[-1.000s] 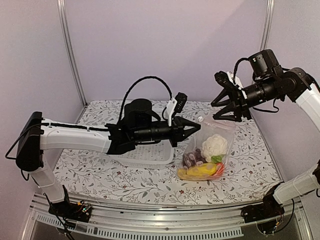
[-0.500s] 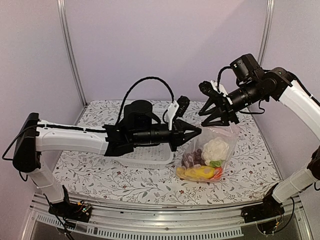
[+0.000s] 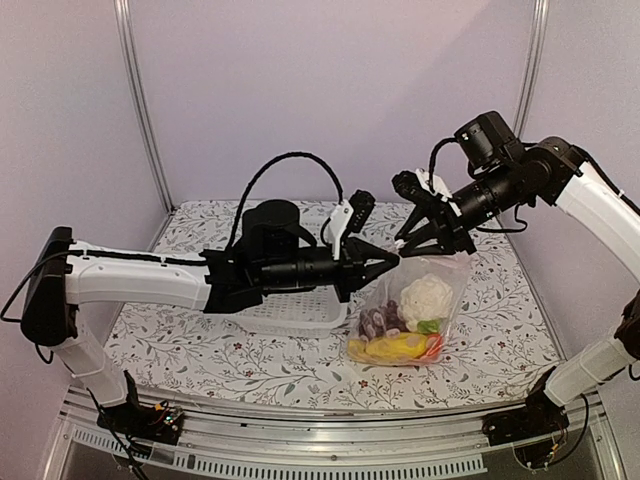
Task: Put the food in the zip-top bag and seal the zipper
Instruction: Hold the zipper from the zipper food storage bag, then hold the zipper food storage bag at the center of the board.
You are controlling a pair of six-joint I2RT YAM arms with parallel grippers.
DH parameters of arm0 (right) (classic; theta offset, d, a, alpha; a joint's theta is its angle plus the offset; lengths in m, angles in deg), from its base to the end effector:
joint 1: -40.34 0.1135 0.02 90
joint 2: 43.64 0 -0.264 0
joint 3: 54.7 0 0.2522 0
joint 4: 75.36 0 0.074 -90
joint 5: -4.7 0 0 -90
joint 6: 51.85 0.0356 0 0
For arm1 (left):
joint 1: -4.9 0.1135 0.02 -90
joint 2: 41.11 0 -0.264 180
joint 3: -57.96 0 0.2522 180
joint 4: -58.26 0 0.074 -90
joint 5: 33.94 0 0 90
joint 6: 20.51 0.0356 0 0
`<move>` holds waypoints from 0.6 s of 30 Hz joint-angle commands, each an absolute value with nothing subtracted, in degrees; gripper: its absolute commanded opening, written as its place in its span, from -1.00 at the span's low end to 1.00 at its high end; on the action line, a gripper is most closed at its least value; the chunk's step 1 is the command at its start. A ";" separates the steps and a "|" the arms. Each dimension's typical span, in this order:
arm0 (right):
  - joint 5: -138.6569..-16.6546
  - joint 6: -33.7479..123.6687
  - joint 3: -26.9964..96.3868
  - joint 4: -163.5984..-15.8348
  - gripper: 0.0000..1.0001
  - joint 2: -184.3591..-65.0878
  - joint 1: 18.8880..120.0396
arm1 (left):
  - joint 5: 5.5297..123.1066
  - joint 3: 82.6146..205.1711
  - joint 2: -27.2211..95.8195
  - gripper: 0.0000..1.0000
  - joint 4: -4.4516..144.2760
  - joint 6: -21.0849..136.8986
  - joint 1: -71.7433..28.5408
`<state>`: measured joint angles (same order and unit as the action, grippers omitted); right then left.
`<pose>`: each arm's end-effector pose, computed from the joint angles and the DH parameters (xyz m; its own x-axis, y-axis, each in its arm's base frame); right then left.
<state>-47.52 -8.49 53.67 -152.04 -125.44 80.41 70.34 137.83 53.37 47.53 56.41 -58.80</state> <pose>0.1952 0.1927 0.4092 0.1854 -0.5950 -0.7821 -0.9826 -0.1175 -0.1435 0.1662 -0.3561 0.3057 -0.2505 0.0118 -0.9680 0.9457 0.2171 -0.2421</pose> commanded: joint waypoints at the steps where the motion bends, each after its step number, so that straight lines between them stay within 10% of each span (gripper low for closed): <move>1: -48.41 -8.57 53.22 -152.05 -0.53 -125.52 81.16 | 69.79 137.17 50.92 -1.00 45.21 57.28 -59.40; 18: -50.98 -5.77 57.47 -154.75 -0.85 -127.90 82.17 | 67.93 140.38 52.48 -0.78 48.39 61.98 -59.66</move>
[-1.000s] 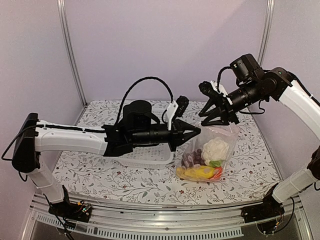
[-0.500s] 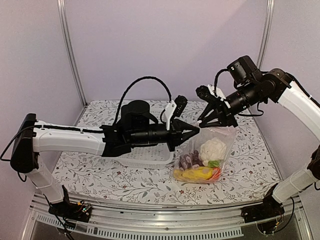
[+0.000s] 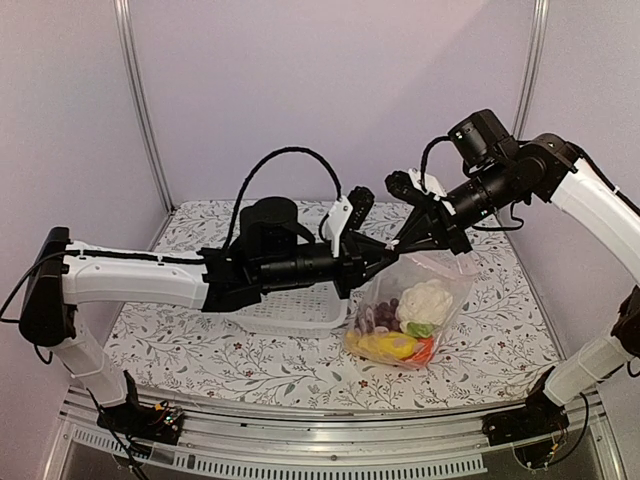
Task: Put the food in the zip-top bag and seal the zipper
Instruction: Hold the zipper food storage bag at the center of the board, then zip the zipper on the zipper food storage bag.
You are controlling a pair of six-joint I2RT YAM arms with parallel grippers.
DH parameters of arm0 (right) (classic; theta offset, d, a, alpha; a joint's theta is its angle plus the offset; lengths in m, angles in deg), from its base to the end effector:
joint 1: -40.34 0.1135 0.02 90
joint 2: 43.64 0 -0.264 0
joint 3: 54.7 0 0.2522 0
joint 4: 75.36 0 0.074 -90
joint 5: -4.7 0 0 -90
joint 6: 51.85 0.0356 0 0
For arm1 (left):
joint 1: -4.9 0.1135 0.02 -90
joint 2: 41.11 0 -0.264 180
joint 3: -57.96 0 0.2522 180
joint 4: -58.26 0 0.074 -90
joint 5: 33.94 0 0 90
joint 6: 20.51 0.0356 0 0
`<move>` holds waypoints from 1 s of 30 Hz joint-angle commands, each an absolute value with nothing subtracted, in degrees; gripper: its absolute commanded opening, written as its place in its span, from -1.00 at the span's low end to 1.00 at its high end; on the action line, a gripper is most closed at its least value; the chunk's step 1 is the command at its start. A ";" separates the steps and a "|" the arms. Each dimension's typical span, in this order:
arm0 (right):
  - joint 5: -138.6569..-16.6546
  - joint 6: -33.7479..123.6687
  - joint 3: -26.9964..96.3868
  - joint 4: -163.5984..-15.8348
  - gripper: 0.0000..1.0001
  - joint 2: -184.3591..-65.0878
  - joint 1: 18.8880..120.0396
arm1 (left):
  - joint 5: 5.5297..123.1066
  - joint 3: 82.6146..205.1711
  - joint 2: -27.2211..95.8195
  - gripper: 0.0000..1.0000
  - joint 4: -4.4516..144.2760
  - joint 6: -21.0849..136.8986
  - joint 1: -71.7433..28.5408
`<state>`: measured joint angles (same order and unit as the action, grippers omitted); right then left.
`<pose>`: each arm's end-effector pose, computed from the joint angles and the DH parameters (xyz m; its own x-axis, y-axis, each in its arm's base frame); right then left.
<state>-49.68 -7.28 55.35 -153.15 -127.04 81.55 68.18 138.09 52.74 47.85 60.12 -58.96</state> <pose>0.1967 0.1998 0.4087 0.1663 -0.6242 -0.7634 -0.9861 -0.1052 -0.1287 0.1657 -0.3546 0.3108 -0.1830 0.0116 -0.9830 0.9530 0.2478 -0.1745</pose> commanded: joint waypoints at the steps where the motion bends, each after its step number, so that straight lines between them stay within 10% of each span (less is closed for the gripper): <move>1: -51.28 -5.52 57.62 -154.79 -0.85 -128.12 82.17 | 67.85 140.32 52.49 -0.78 48.15 62.00 -59.70; 30: -60.13 -5.80 56.27 -159.48 -0.87 -130.21 76.41 | 57.43 123.40 36.13 -1.00 43.79 60.55 -60.98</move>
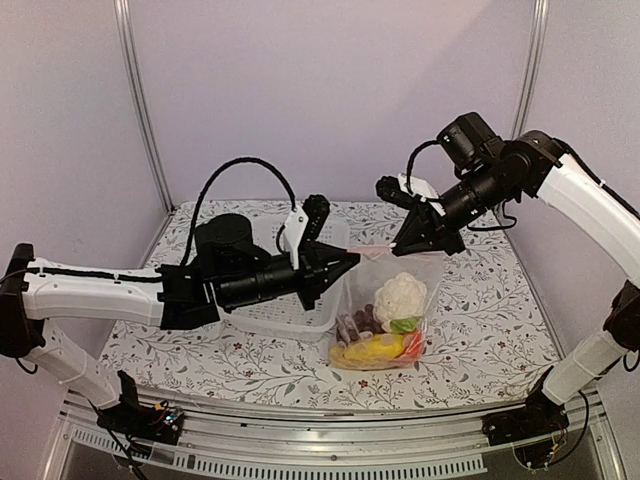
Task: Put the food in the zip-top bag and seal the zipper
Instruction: Zip the zipper on the zipper food storage bag.
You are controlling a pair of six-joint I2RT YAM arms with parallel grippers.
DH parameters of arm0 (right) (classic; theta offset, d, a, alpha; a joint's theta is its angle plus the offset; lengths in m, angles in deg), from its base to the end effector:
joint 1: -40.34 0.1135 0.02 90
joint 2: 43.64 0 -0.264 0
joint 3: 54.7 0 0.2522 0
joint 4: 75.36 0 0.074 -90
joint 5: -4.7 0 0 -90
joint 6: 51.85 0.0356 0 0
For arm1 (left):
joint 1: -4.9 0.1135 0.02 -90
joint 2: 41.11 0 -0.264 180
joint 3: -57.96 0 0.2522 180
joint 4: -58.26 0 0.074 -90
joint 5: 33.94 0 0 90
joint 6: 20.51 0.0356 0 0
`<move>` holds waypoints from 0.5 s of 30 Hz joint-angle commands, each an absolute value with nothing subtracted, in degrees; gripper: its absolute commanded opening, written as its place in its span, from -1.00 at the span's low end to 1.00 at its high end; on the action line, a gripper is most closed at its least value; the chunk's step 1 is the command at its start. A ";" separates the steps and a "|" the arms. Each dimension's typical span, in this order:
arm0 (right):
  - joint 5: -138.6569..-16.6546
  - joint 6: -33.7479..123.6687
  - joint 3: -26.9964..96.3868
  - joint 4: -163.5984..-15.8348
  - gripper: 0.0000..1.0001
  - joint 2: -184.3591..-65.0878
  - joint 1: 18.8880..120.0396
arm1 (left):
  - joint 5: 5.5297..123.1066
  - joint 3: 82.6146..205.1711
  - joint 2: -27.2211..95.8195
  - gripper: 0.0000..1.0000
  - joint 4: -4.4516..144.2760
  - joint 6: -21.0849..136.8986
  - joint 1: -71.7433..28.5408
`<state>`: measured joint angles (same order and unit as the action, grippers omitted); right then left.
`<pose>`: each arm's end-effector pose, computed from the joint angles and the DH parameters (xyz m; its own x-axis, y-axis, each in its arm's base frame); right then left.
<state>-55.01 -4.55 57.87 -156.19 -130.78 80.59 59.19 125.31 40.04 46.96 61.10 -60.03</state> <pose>0.2128 0.2037 0.3993 0.0649 -0.7123 -0.6989 -0.9967 -0.0123 -0.0800 0.1397 -0.3031 0.3094 -0.1536 -0.0154 -0.9880 0.9149 0.3754 -0.1481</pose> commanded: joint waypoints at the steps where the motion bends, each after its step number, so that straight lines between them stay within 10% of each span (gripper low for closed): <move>1: -60.16 -6.24 55.81 -159.55 -0.87 -129.95 75.78 | 57.05 122.95 35.61 -1.00 43.92 60.59 -60.95; 15: -60.51 -11.64 48.62 -160.57 -0.87 -126.36 66.71 | 52.78 118.49 29.99 -1.00 46.13 60.68 -60.93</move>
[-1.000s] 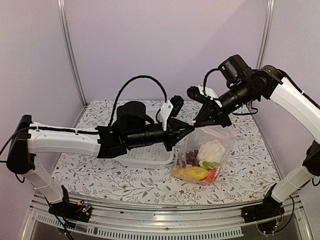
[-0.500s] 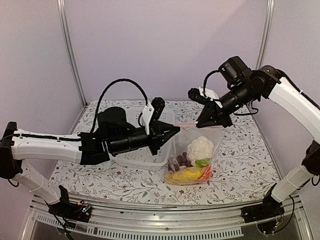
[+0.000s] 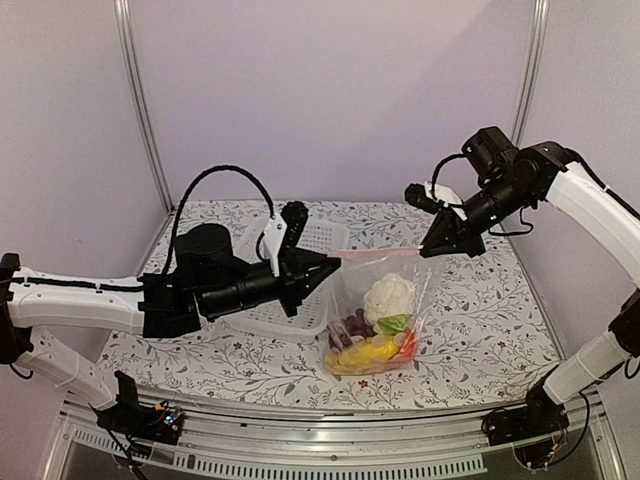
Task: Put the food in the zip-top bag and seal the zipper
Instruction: Zip the zipper on the zipper food storage bag, then place the zipper food storage bag at the center of the board.
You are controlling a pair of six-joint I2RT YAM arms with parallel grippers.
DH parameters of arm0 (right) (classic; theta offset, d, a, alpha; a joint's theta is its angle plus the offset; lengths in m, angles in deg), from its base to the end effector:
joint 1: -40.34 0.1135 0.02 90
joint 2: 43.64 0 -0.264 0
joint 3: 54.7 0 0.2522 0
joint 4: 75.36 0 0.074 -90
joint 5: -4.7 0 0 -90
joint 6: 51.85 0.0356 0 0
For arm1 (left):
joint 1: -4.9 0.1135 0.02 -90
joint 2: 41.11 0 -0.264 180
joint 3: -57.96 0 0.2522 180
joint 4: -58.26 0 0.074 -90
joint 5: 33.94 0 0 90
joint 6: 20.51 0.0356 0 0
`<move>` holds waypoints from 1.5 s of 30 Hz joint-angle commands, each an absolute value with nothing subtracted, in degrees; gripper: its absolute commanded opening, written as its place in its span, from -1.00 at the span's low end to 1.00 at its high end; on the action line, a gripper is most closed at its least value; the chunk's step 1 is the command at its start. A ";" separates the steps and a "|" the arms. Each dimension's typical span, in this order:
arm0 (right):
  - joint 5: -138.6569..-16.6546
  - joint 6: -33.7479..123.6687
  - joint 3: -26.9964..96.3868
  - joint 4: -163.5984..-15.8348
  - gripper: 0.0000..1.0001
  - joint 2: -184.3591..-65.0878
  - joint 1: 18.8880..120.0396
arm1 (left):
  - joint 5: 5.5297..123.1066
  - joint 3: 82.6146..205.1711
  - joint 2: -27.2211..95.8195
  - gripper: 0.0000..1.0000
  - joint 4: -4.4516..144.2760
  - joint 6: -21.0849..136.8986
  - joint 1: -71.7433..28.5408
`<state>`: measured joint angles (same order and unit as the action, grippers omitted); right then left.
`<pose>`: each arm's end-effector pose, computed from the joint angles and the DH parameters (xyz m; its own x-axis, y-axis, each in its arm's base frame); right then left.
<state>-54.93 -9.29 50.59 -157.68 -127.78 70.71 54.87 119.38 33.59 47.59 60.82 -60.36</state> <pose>0.2314 0.1565 0.3754 -0.0350 -0.7571 -0.6524 -0.9940 0.0939 -0.0556 0.1284 -0.2769 0.3052 -0.1544 -0.0250 -0.9877 0.8862 0.4385 -0.1497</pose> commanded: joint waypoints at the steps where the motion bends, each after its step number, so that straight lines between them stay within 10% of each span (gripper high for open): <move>1: -60.47 -11.87 48.36 -160.58 -0.87 -126.27 66.17 | 52.56 118.41 29.85 -1.00 46.21 60.76 -60.93; 33: -59.84 -15.49 45.88 -161.38 -0.89 -125.74 60.33 | 50.94 118.53 31.50 -1.00 44.19 61.57 -60.37; 45: -59.24 -15.51 61.92 -156.93 -0.89 -133.17 49.78 | 65.40 145.64 59.98 -1.00 39.06 64.68 -48.70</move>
